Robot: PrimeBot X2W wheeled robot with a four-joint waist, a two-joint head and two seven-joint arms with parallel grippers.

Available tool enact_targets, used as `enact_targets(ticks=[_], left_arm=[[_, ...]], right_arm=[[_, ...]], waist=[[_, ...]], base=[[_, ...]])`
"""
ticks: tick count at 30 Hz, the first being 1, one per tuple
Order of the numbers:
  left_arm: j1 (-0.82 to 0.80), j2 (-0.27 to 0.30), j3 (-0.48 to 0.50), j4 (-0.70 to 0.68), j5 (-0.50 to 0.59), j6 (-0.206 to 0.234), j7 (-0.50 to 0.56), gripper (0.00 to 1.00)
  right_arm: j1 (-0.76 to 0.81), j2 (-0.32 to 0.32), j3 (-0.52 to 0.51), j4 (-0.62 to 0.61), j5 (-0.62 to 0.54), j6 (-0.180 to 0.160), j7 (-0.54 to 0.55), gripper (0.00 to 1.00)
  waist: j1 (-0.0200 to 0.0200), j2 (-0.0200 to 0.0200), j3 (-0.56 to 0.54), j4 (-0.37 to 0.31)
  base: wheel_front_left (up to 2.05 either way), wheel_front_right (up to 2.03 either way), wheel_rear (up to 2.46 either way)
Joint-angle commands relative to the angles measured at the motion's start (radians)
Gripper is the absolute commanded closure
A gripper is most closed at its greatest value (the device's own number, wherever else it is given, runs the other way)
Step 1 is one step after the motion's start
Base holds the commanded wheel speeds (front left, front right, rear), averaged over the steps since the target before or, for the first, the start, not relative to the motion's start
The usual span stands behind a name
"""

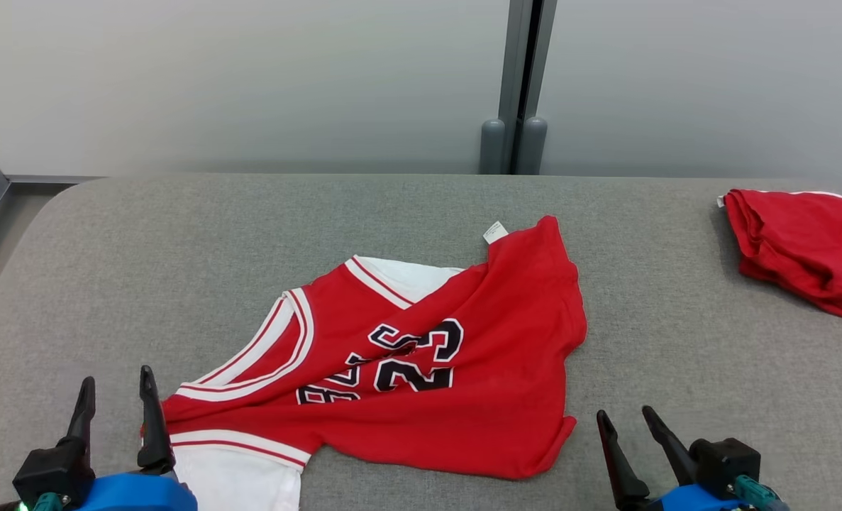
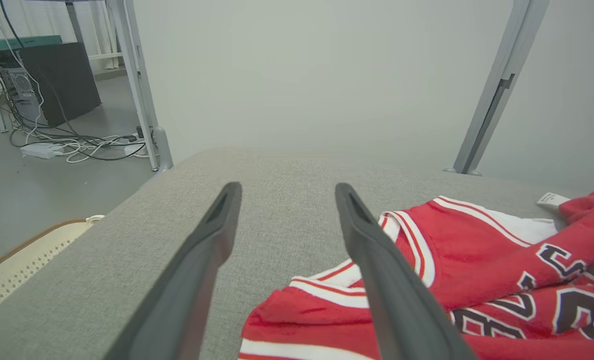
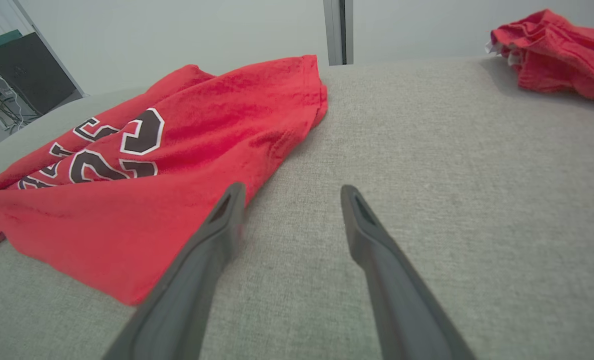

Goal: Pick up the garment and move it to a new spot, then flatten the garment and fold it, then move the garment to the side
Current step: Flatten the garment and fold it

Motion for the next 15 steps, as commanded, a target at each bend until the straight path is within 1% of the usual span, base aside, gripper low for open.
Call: enact_targets(ticks=[1,5,6,10,12,13,14,15], left_arm=[[0.012,-0.008,0.011,-0.02,0.006,-0.006,-0.003,0.0],[0.053,-0.046,0.032,-0.089,0.036,-0.054,-0.003,0.0],[0.07,-0.059,0.037,-0.098,0.05,-0.07,-0.003,0.0],[0.088,-0.08,0.045,-0.101,0.068,-0.088,-0.003,0.0],[0.087,-0.09,0.053,-0.096,0.078,-0.096,-0.003,0.0],[0.085,-0.092,0.055,-0.094,0.082,-0.098,-0.003,0.0],[0.08,-0.093,0.057,-0.09,0.084,-0.1,-0.003,0.0],[0.075,-0.094,0.059,-0.087,0.085,-0.103,-0.003,0.0]], right_arm=[[-0.012,-0.003,0.006,0.008,0.006,0.001,-0.005,0.0],[-0.034,-0.003,0.037,0.045,0.023,0.001,-0.005,0.0],[-0.045,-0.003,0.059,0.072,0.034,0.001,0.007,0.0],[-0.073,-0.003,0.098,0.116,0.058,0.001,0.026,0.0],[-0.09,-0.003,0.13,0.148,0.093,0.001,0.05,0.0],[-0.093,-0.003,0.14,0.163,0.105,0.001,0.062,0.18],[-0.095,-0.003,0.149,0.175,0.113,0.001,0.071,0.85],[-0.098,-0.003,0.155,0.181,0.123,0.001,0.075,1.0]], waist=[[0.0,0.0,0.002,0.005],[0.0,0.0,0.003,0.022],[0.0,0.0,0.004,0.03],[0.0,0.0,0.003,0.04],[0.0,0.0,0.001,0.047],[0.0,0.0,-0.001,0.049],[0.0,0.0,-0.002,0.051],[0.0,0.0,-0.003,0.052]], base=[[0.0,0.0,0.0],[0.0,0.0,0.0],[0.0,0.0,0.0],[0.0,0.0,0.0],[0.0,0.0,0.0],[0.0,0.0,0.0],[0.0,0.0,0.0],[0.0,0.0,0.0]])
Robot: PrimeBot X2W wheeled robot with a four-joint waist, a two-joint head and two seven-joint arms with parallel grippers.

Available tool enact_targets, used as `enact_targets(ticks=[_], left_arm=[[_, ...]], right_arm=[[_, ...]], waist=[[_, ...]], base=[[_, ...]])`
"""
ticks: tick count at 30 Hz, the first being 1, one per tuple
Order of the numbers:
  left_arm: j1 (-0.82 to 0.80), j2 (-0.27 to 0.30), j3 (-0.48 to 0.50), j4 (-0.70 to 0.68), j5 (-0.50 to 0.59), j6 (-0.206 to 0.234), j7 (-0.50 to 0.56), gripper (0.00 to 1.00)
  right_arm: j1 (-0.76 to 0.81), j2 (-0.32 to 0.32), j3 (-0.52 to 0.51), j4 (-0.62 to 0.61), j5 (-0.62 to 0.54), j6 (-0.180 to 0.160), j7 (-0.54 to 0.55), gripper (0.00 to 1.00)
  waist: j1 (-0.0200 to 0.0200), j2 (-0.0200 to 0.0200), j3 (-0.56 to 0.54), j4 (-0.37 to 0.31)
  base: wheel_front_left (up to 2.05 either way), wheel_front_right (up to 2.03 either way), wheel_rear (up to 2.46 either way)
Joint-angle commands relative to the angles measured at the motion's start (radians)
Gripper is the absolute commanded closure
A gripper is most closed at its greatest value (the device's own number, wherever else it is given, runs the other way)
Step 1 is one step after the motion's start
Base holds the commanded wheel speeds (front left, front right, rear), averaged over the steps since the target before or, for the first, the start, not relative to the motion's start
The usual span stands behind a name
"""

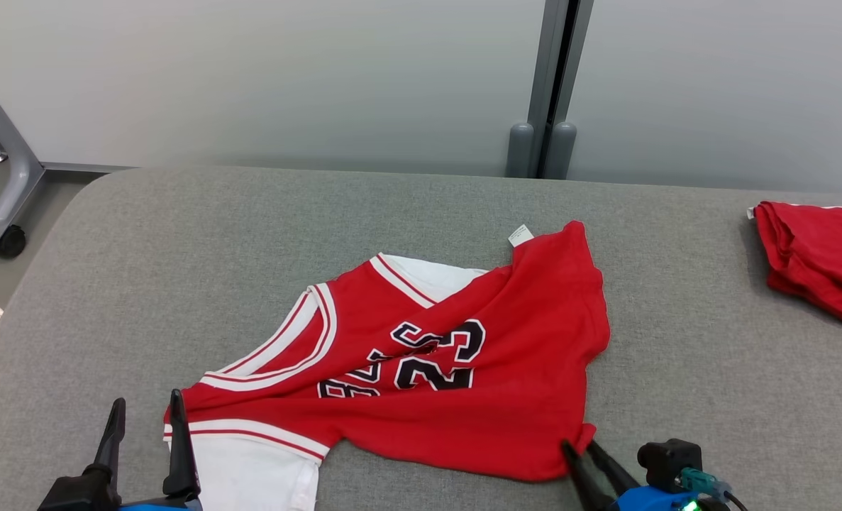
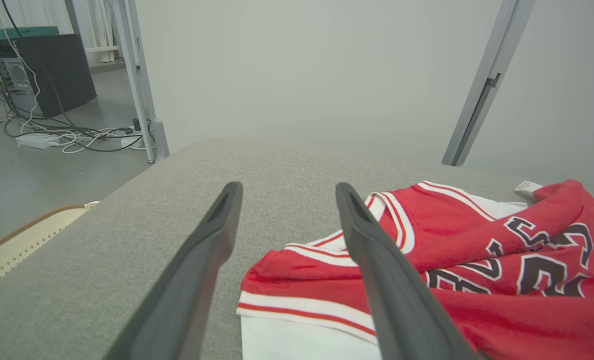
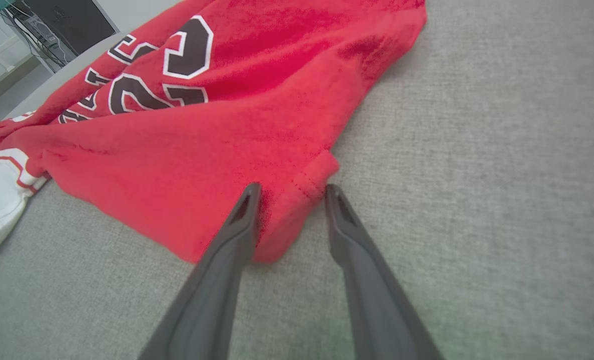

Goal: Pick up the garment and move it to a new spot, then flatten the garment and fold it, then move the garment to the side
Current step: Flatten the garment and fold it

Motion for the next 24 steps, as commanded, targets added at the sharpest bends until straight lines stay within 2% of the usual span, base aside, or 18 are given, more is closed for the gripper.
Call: enact_targets(ticks=[1,6,12,19,20,21,22,24], left_arm=[[-0.015,-0.002,0.001,0.002,0.01,-0.007,-0.003,0.0],[-0.006,-0.01,0.008,0.004,0.019,-0.011,-0.003,0.0],[-0.008,-0.016,0.004,0.014,0.02,-0.015,-0.003,0.0],[-0.021,-0.019,0.005,0.019,0.021,-0.013,-0.003,0.0],[-0.021,-0.019,0.006,0.019,0.021,-0.013,-0.003,0.0],[-0.022,-0.019,0.008,0.019,0.021,-0.013,-0.003,0.0],[-0.022,-0.02,0.009,0.019,0.022,-0.014,-0.003,0.0],[-0.02,-0.019,0.009,0.018,0.024,-0.014,-0.003,0.0]], right_arm=[[-0.012,-0.004,0.007,0.01,0.019,0.001,-0.003,1.0],[0.019,-0.008,0.002,-0.003,0.023,0.001,-0.031,1.0],[0.132,-0.02,-0.014,-0.151,0.016,0.0,-0.047,1.0],[0.329,-0.015,-0.053,-0.37,0.007,0.0,0.079,1.0],[0.349,-0.014,-0.059,-0.396,0.001,0.0,0.104,0.76],[0.362,-0.013,-0.069,-0.427,-0.002,0.001,0.118,0.05],[0.373,-0.015,-0.084,-0.452,-0.01,0.0,0.132,0.0],[0.376,-0.02,-0.108,-0.504,-0.024,0.001,0.146,0.0]], waist=[[0.0,0.0,-0.003,0.001],[0.0,0.0,-0.004,-0.018],[0.0,0.0,-0.008,-0.046],[0.0,0.0,-0.004,-0.068],[0.0,0.0,-0.003,-0.071],[0.0,0.0,-0.002,-0.073],[0.0,0.0,-0.001,-0.075],[0.0,0.0,0.0,-0.077]], base=[[0.0,0.0,0.0],[0.0,0.0,0.0],[0.0,0.0,0.0],[0.0,0.0,0.0],[0.0,0.0,0.0],[0.0,0.0,0.0],[0.0,0.0,0.0],[0.0,0.0,0.0]])
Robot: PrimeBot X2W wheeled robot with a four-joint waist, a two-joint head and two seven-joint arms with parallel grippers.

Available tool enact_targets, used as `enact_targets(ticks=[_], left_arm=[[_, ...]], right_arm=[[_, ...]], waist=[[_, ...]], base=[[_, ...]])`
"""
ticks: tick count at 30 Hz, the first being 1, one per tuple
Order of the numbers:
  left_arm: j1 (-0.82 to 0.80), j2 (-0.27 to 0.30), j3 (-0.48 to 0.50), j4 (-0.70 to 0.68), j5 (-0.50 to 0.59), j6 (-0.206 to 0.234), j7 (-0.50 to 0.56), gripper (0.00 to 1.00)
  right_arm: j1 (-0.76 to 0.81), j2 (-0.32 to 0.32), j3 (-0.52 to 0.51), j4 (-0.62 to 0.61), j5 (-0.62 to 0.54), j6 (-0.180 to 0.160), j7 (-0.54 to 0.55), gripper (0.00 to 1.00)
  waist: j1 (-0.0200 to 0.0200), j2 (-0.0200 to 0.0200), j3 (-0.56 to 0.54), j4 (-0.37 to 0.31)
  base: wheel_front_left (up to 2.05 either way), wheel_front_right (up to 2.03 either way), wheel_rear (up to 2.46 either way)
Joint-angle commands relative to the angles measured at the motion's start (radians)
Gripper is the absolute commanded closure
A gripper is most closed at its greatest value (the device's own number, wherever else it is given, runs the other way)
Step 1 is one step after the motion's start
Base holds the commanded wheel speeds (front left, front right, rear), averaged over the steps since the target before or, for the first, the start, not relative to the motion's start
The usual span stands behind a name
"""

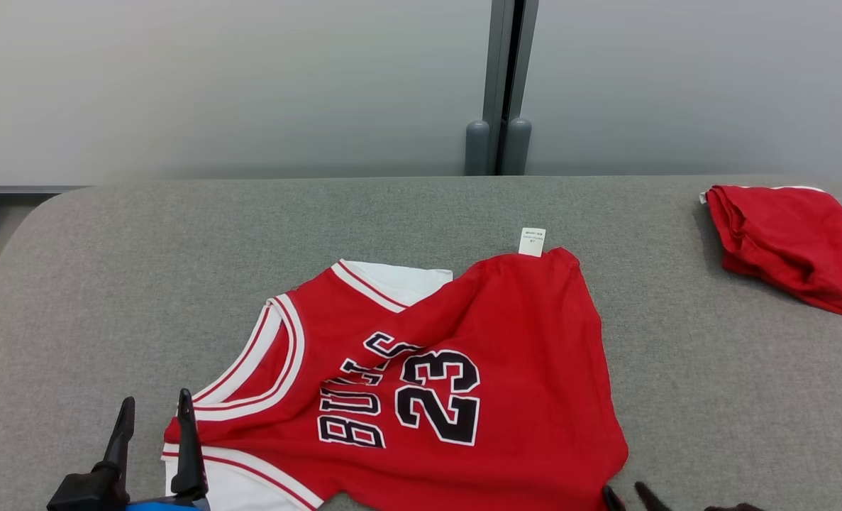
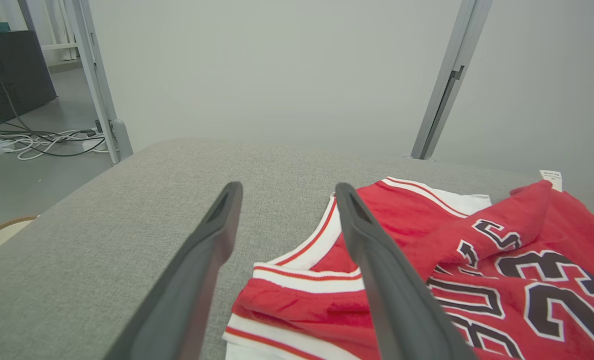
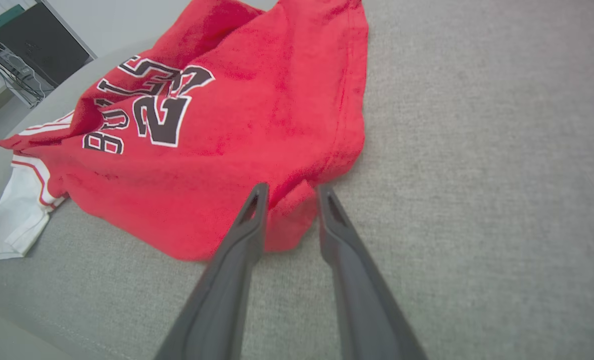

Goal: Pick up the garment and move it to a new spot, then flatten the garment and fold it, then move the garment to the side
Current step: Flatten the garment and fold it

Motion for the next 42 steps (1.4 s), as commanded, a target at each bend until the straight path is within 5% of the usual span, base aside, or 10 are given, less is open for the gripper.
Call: enact_targets(ticks=[1,10,27,28,29,30,42], left_arm=[[-0.01,-0.002,0.0,-0.002,0.006,-0.001,-0.003,0.0],[-0.034,-0.002,-0.012,-0.001,-0.003,-0.002,-0.003,0.0],[-0.082,-0.002,-0.025,0.003,-0.007,-0.002,-0.003,0.0],[-0.086,-0.002,-0.026,0.004,-0.007,-0.002,-0.003,0.0],[-0.089,-0.002,-0.027,0.005,-0.008,-0.002,-0.003,0.0],[-0.092,-0.002,-0.028,0.006,-0.008,-0.002,-0.003,0.0],[-0.1,-0.002,-0.044,0.016,-0.008,-0.002,-0.003,0.0]], right_arm=[[-0.009,-0.009,-0.018,-0.035,-0.011,0.001,0.004,0.0],[-0.213,-0.088,-0.048,-0.051,-0.091,0.0,0.076,0.0],[-0.48,-0.106,0.045,0.459,-0.144,0.001,0.061,0.0],[-0.483,-0.102,0.058,0.481,-0.137,0.001,0.062,0.22],[-0.492,-0.098,0.07,0.492,-0.125,0.001,0.047,0.73],[-0.504,-0.096,0.076,0.498,-0.11,0.001,0.032,1.0],[-0.741,-0.154,0.041,0.551,-0.086,0.0,-0.064,1.0]], waist=[[0.0001,0.0,0.001,-0.001],[0.0001,0.0,0.019,0.015],[0.0001,0.0,0.088,0.067],[0.0001,0.0,0.09,0.069],[0.0001,0.0,0.091,0.071],[0.0001,0.0,0.091,0.073],[0.0001,0.0,0.084,0.099]], base=[[0.0,0.0,0.0],[0.0,0.0,0.0],[0.0,0.0,0.0],[0.0,0.0,0.0],[0.0,0.0,0.0],[0.0,0.0,0.0],[0.0,0.0,0.0]])
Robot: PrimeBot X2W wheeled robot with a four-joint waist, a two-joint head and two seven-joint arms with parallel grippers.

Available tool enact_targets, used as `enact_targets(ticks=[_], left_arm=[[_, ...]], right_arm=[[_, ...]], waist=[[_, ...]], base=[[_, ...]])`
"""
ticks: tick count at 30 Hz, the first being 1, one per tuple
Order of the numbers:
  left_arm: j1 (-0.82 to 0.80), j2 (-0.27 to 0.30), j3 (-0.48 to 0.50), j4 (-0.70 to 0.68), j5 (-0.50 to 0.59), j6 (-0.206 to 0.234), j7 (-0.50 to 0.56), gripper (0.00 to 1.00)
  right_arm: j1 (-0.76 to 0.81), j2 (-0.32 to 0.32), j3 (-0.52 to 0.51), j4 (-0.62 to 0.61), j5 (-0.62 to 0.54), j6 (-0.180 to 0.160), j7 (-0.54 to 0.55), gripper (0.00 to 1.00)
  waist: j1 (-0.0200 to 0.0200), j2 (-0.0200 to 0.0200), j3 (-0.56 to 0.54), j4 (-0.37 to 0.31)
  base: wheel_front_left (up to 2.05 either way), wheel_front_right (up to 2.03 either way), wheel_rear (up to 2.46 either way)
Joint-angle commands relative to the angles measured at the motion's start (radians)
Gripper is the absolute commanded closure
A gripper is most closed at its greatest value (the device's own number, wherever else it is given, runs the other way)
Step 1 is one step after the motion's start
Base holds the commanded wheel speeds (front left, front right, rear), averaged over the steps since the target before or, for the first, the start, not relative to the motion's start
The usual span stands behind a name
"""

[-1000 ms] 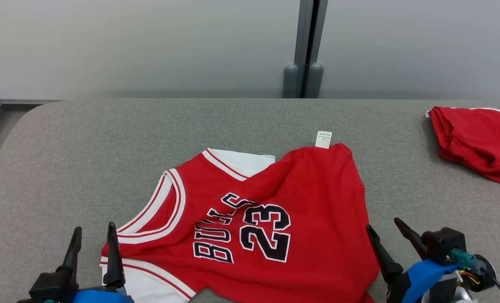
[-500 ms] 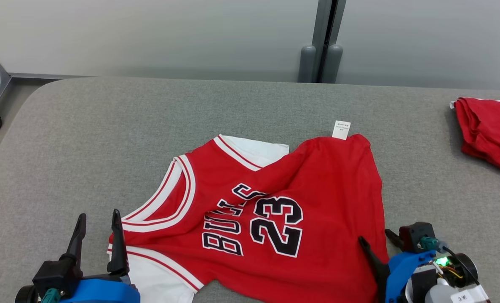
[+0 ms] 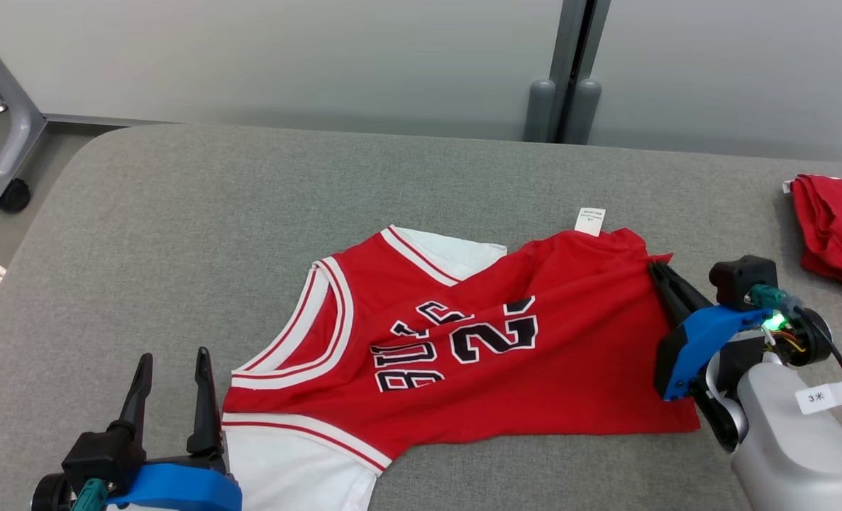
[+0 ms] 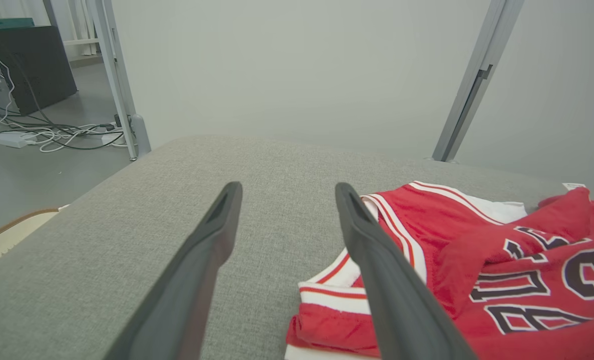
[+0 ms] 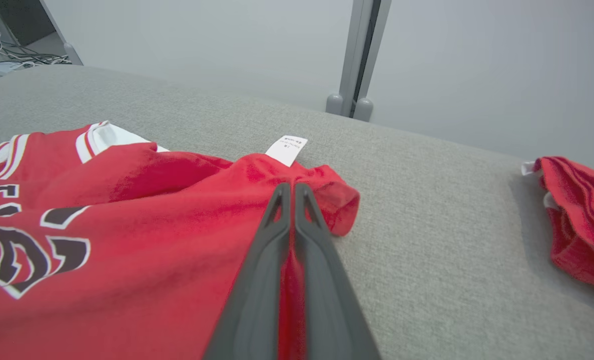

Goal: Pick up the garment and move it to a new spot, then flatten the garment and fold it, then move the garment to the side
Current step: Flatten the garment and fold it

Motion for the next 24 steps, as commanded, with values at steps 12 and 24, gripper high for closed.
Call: enact_targets(ticks=[12,24], left_arm=[[0.02,-0.001,0.0,0.008,0.003,-0.002,-0.003,0.0],[0.06,0.005,0.027,-0.004,0.023,-0.002,-0.003,0.0]], right_arm=[[-0.025,-0.003,-0.013,0.178,0.085,0.0,-0.122,0.0],[0.291,0.002,-0.248,-0.206,0.045,0.0,-0.164,0.0]], waist=[[-0.0001,-0.0001,-0.038,0.005],[-0.0001,-0.0001,-0.073,-0.051]], base=[[0.0,0.0,0.0],[0.0,0.0,0.0]])
